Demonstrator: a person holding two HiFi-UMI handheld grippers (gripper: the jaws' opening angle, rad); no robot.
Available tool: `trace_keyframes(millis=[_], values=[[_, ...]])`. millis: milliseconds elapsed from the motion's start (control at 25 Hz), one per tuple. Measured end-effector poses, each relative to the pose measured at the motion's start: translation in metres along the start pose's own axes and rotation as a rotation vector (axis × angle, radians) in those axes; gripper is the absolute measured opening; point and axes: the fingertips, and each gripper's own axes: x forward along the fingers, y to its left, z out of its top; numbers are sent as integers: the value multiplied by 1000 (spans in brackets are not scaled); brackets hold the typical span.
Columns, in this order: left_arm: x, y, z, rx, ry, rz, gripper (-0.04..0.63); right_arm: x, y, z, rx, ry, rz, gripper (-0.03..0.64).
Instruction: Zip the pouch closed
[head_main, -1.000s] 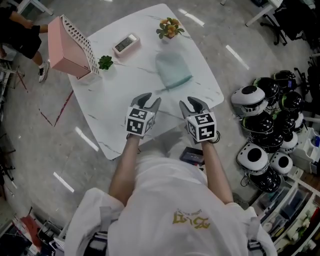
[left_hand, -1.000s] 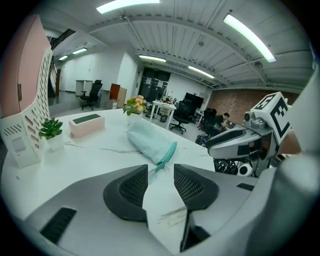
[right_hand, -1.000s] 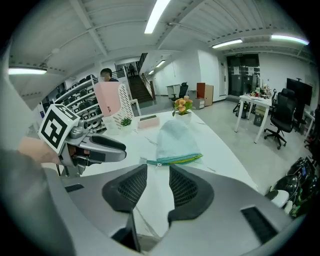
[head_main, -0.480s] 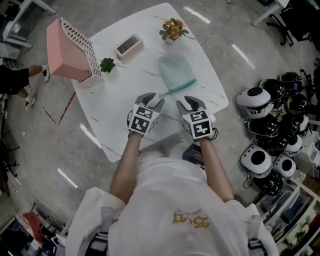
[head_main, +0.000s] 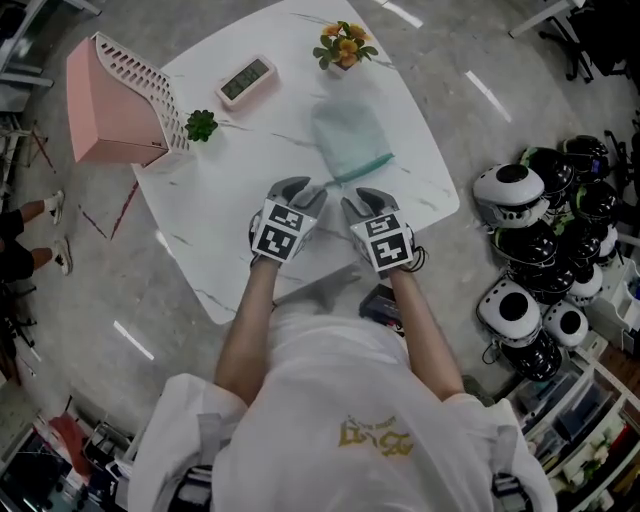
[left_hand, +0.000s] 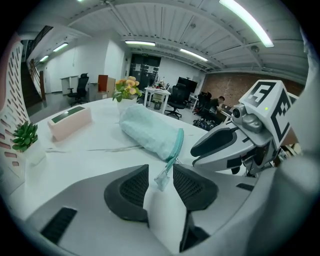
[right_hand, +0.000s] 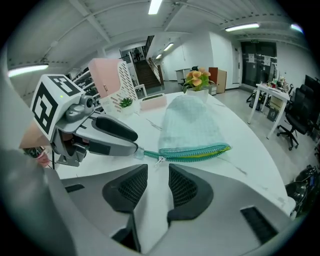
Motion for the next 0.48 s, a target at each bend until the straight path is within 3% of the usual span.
trace_keyframes(millis=[240, 480], values=[[11, -1, 3, 53, 32, -25, 164, 15, 0, 5, -23, 9, 5, 140], [23, -4, -3, 81, 74, -46, 164, 27, 3, 1, -125, 34, -40, 121]])
